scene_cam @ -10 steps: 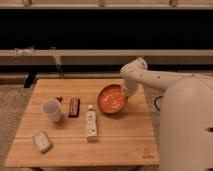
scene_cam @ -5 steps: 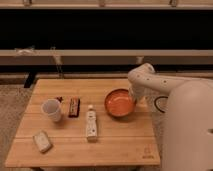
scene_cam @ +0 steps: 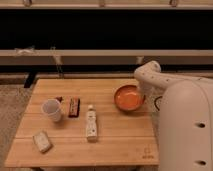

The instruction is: Drag the ceramic bowl in a circle

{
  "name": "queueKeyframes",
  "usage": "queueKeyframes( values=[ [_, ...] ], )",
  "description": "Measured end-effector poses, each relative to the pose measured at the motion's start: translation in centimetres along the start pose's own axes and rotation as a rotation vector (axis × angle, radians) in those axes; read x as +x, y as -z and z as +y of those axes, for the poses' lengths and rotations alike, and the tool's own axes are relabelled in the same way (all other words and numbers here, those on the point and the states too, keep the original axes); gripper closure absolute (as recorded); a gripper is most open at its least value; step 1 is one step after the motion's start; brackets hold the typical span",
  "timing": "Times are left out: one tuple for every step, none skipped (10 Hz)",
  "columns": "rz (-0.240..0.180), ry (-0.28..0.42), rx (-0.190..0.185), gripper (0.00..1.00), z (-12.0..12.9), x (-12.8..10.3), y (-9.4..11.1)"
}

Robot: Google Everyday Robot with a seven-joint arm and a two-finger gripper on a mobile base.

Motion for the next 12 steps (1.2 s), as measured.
queueKeyframes(
  values=[
    [-0.018,-0.020,0.017,1.00,-0.5,-1.4,-0.1],
    [-0.031,-0.027,0.026,1.00,-0.2,-2.3,-0.2],
    [-0.042,-0.026,0.028,1.00,0.6,-3.1,-0.2],
    [-0.052,-0.020,0.026,1.00,1.8,-3.9,-0.1],
    [-0.063,-0.006,0.023,1.00,3.4,-4.7,0.0],
    [-0.075,0.012,0.019,1.00,5.0,-5.3,0.3],
    [-0.088,0.038,0.013,1.00,6.8,-5.8,0.7],
    [-0.103,0.068,0.003,1.00,8.4,-6.1,1.3],
    [-0.115,0.098,-0.009,1.00,9.8,-6.1,1.8],
    [-0.126,0.132,-0.023,1.00,11.2,-5.6,2.4],
    [-0.136,0.175,-0.037,1.00,12.4,-4.4,3.2],
    [-0.140,0.199,-0.047,1.00,13.0,-3.3,3.7]
  ],
)
